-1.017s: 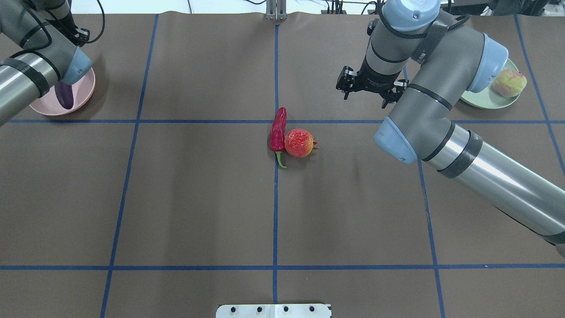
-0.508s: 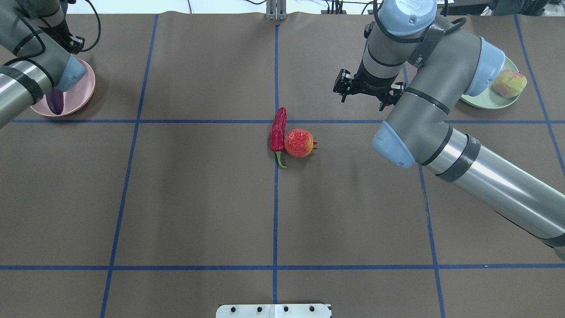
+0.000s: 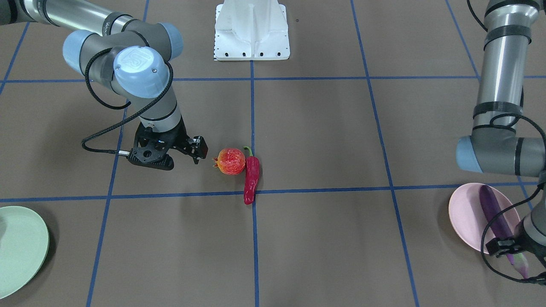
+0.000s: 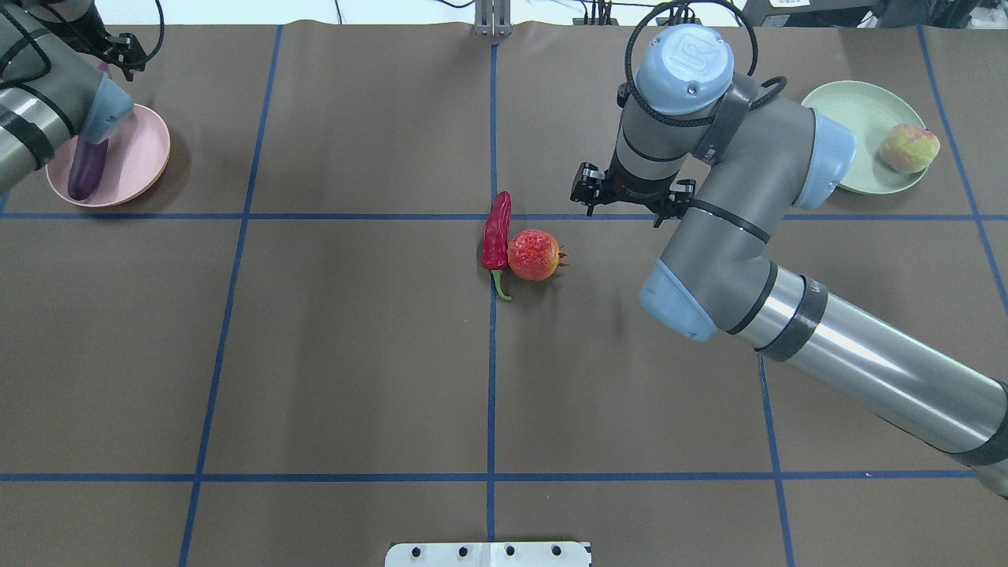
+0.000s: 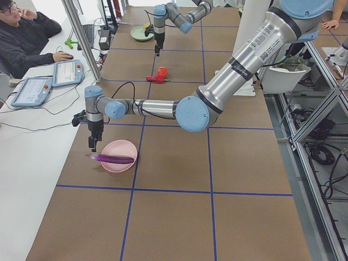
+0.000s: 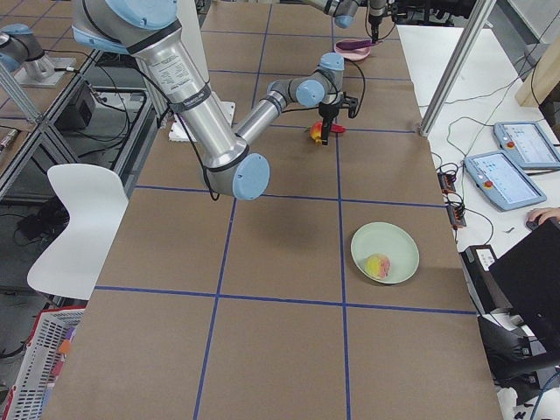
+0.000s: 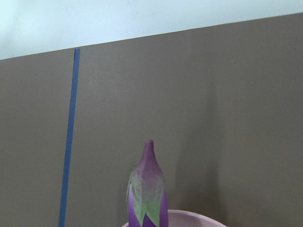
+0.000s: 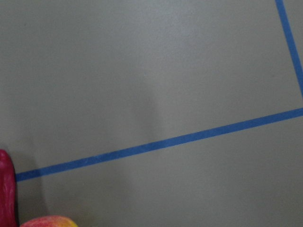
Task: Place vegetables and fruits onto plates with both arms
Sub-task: 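Lower the eggplant onto the pink plate while the right gripper reaches toward the pomegranate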
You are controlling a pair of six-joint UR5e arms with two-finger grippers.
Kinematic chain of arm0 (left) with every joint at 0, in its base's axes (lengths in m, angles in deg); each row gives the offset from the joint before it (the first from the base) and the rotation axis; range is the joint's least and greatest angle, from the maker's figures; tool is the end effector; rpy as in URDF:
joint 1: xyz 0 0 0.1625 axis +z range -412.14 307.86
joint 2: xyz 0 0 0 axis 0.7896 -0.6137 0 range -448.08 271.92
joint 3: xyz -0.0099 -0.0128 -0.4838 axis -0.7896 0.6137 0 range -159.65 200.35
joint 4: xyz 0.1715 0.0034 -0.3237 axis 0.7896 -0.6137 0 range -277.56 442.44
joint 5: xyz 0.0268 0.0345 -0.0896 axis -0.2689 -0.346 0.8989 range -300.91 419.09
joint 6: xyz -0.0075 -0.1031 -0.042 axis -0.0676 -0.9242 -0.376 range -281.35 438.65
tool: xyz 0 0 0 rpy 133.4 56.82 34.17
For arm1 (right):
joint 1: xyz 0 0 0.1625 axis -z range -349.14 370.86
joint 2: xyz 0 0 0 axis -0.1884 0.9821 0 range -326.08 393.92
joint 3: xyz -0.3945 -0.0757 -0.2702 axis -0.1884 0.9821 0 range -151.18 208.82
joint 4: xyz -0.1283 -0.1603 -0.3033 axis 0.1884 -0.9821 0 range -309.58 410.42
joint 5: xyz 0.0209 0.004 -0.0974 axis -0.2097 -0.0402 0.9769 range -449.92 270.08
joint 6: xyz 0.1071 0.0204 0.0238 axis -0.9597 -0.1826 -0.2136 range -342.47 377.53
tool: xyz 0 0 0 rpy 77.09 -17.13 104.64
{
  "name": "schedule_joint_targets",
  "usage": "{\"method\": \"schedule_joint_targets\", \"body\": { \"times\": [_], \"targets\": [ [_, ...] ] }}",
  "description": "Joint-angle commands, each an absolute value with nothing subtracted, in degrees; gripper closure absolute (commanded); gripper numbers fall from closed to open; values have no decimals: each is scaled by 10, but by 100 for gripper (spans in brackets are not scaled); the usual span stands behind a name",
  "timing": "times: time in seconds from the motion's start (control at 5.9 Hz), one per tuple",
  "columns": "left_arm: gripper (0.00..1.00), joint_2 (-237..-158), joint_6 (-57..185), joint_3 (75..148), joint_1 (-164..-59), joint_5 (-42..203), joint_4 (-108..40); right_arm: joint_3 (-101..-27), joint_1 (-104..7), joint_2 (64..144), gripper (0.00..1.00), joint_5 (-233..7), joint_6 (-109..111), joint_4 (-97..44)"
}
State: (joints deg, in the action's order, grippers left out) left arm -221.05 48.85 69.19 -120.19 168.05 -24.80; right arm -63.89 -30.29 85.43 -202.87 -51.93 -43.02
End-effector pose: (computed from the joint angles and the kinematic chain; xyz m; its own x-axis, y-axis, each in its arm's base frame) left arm 0.2090 -0.7780 0.5732 0.9024 -0.0434 -0.4288 0.1095 0.9853 0.1308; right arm -0.4678 -0.5281 0.3368 0.7069 0.1887 0.6816 -0.1902 0.9790 -0.0738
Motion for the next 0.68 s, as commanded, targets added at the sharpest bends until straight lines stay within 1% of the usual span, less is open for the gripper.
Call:
{"method": "schedule_joint_targets", "body": {
  "times": [0.0,0.17,0.51],
  "targets": [
    [0,-2211,488,706,-1210,1720,-243,-632,-282,850,0,-2028,-535,-341],
    [0,-2211,482,709,-1210,1739,-243,-625,-269,851,0,-2024,-549,-304],
    [0,-2217,447,720,-1209,1762,-251,-601,-260,841,0,-2015,-551,-286]
  ]
}}
